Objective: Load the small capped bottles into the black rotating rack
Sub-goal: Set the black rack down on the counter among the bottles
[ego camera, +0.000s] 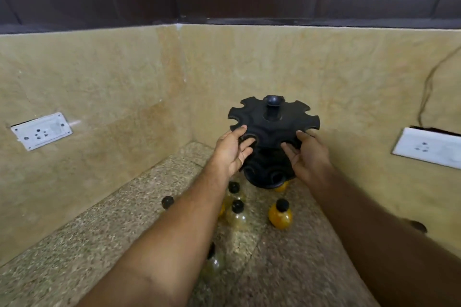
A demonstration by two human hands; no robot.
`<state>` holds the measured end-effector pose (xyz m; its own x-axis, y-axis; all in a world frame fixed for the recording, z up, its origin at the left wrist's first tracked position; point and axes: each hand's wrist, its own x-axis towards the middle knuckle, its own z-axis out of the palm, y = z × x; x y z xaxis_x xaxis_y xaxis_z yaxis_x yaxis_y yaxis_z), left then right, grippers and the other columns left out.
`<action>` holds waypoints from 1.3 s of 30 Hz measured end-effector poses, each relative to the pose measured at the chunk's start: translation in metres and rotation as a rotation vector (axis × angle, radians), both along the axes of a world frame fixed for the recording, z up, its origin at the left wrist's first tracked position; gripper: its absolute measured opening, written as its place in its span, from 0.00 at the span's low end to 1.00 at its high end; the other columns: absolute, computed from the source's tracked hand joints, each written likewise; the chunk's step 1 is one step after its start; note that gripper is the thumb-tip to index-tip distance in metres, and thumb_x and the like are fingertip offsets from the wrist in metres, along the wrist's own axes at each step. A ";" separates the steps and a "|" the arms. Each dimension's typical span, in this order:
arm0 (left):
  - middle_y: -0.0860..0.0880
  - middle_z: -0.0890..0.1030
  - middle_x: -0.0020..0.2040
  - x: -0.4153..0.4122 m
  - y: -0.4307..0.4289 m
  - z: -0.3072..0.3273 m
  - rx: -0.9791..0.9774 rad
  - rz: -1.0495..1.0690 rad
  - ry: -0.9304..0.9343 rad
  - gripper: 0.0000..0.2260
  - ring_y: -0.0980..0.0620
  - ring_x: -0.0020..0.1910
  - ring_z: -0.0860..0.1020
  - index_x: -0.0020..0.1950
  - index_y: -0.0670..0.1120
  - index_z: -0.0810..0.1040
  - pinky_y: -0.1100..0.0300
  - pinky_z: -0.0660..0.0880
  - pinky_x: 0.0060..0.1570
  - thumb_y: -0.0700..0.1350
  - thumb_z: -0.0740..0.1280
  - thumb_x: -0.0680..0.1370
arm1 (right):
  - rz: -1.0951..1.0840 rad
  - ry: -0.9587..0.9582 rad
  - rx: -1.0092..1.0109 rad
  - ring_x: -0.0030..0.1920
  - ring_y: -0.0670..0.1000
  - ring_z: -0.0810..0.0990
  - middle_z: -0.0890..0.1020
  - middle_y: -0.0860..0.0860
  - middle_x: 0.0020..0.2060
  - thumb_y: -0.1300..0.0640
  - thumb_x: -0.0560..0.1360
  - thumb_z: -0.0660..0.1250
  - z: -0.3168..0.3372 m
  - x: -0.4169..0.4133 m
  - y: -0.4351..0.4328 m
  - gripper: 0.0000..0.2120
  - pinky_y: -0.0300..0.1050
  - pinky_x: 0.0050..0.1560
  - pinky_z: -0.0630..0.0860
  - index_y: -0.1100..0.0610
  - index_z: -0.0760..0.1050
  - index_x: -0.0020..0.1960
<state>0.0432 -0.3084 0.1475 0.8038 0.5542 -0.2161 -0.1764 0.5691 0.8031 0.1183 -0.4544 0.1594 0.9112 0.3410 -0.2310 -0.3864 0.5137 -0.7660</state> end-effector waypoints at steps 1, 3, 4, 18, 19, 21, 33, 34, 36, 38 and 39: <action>0.49 0.83 0.55 0.002 -0.015 -0.007 -0.006 -0.018 0.009 0.13 0.52 0.49 0.82 0.66 0.46 0.76 0.55 0.75 0.52 0.44 0.66 0.81 | -0.020 0.004 -0.008 0.53 0.55 0.81 0.76 0.56 0.68 0.63 0.84 0.62 -0.005 -0.002 -0.017 0.16 0.48 0.44 0.82 0.56 0.72 0.70; 0.48 0.83 0.58 0.005 -0.055 -0.022 -0.013 -0.084 0.025 0.15 0.52 0.51 0.82 0.68 0.46 0.75 0.54 0.74 0.55 0.44 0.65 0.82 | -0.086 0.014 -0.023 0.55 0.56 0.81 0.76 0.56 0.68 0.63 0.84 0.62 -0.017 -0.008 -0.061 0.15 0.48 0.44 0.82 0.56 0.72 0.69; 0.47 0.83 0.59 0.006 -0.066 -0.030 -0.017 -0.106 0.023 0.15 0.51 0.52 0.82 0.69 0.46 0.75 0.55 0.75 0.55 0.44 0.65 0.82 | -0.101 0.020 -0.026 0.57 0.57 0.81 0.76 0.56 0.68 0.63 0.84 0.62 -0.023 -0.010 -0.076 0.14 0.49 0.44 0.82 0.55 0.72 0.69; 0.48 0.78 0.68 -0.002 -0.212 -0.117 -0.036 -0.394 0.198 0.15 0.47 0.63 0.78 0.70 0.49 0.73 0.57 0.77 0.47 0.45 0.65 0.83 | -0.273 0.211 -0.055 0.61 0.59 0.80 0.74 0.57 0.71 0.62 0.84 0.62 -0.110 -0.056 -0.235 0.24 0.48 0.45 0.82 0.52 0.64 0.78; 0.48 0.77 0.69 -0.001 -0.213 -0.124 -0.034 -0.411 0.207 0.17 0.46 0.65 0.77 0.72 0.49 0.72 0.54 0.76 0.55 0.45 0.64 0.83 | -0.284 0.227 -0.046 0.60 0.59 0.79 0.73 0.57 0.71 0.62 0.84 0.61 -0.114 -0.059 -0.238 0.24 0.49 0.45 0.81 0.52 0.63 0.79; 0.48 0.76 0.70 -0.001 -0.215 -0.135 -0.023 -0.444 0.228 0.18 0.45 0.69 0.75 0.74 0.49 0.70 0.50 0.68 0.68 0.45 0.63 0.83 | -0.304 0.253 -0.035 0.60 0.59 0.79 0.72 0.57 0.72 0.62 0.84 0.61 -0.125 -0.064 -0.241 0.25 0.49 0.46 0.81 0.52 0.62 0.79; 0.47 0.78 0.69 -0.014 -0.218 -0.161 -0.135 -0.688 0.135 0.24 0.47 0.66 0.77 0.72 0.50 0.73 0.57 0.79 0.48 0.53 0.69 0.77 | -0.372 0.216 -0.042 0.52 0.55 0.84 0.78 0.57 0.68 0.58 0.84 0.64 -0.152 -0.069 -0.242 0.19 0.45 0.43 0.84 0.54 0.68 0.75; 0.47 0.79 0.68 -0.020 -0.220 -0.168 -0.139 -0.773 0.129 0.27 0.47 0.66 0.78 0.70 0.50 0.75 0.56 0.80 0.47 0.55 0.73 0.73 | -0.341 0.203 -0.048 0.51 0.55 0.86 0.79 0.57 0.66 0.55 0.84 0.64 -0.156 -0.073 -0.245 0.18 0.45 0.45 0.84 0.54 0.70 0.73; 0.47 0.80 0.67 -0.030 -0.226 -0.187 -0.147 -0.949 0.163 0.36 0.47 0.64 0.80 0.67 0.50 0.77 0.56 0.81 0.43 0.58 0.82 0.62 | -0.287 0.198 -0.083 0.53 0.55 0.87 0.82 0.57 0.63 0.47 0.84 0.62 -0.166 -0.081 -0.257 0.20 0.44 0.48 0.83 0.54 0.71 0.73; 0.47 0.80 0.66 -0.034 -0.239 -0.206 -0.141 -1.056 0.232 0.42 0.45 0.62 0.81 0.70 0.51 0.73 0.56 0.79 0.39 0.56 0.84 0.59 | -0.292 0.229 -0.119 0.54 0.55 0.86 0.83 0.58 0.61 0.42 0.84 0.59 -0.178 -0.092 -0.275 0.23 0.43 0.47 0.83 0.56 0.71 0.72; 0.46 0.80 0.66 -0.035 -0.250 -0.213 -0.124 -1.078 0.279 0.42 0.45 0.62 0.81 0.72 0.52 0.71 0.57 0.78 0.37 0.55 0.83 0.61 | -0.328 0.257 -0.134 0.53 0.54 0.86 0.84 0.58 0.59 0.42 0.84 0.58 -0.185 -0.098 -0.286 0.24 0.43 0.46 0.83 0.57 0.71 0.71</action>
<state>0.0079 -0.5585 -0.0654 0.7654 -0.4403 -0.4693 0.6345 0.3943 0.6648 0.0202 -0.7406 -0.0257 0.8736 -0.0053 -0.4866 -0.4059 0.5434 -0.7348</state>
